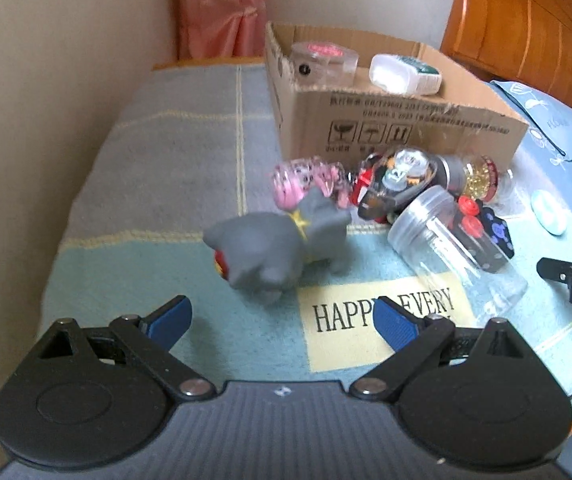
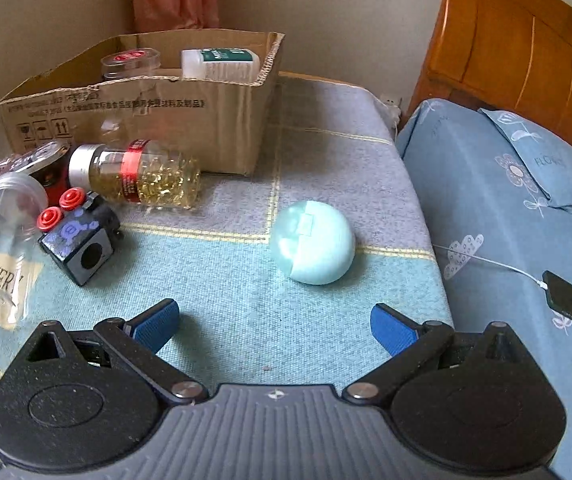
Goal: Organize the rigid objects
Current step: 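Withdraw both tools from the box back toward the remaining items, then grasp the grey toy figure with the left tool while the right tool grasps the blue egg case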
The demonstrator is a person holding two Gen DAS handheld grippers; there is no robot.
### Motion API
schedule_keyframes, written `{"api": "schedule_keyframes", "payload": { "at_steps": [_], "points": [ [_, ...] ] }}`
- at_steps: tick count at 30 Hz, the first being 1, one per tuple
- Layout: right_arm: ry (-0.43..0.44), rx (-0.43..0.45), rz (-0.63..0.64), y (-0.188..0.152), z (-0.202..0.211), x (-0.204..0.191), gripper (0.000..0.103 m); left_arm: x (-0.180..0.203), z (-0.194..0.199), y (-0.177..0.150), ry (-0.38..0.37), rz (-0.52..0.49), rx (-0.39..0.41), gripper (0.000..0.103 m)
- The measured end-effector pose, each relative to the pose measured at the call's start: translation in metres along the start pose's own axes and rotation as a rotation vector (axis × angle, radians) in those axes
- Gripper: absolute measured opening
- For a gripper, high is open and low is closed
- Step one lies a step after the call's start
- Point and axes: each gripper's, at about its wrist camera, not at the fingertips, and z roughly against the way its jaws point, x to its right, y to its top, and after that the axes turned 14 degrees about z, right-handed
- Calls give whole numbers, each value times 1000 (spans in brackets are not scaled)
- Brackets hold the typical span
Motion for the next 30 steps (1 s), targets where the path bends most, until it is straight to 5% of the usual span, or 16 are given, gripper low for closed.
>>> {"api": "schedule_keyframes", "payload": {
  "at_steps": [12,30],
  "points": [
    [49,20,-44,-1,-6,7,103,15,-23,4,81,17,74,102],
    [83,71,1,-6,-8,11,103,-8,-13,5,95,20,59,102]
  ]
}}
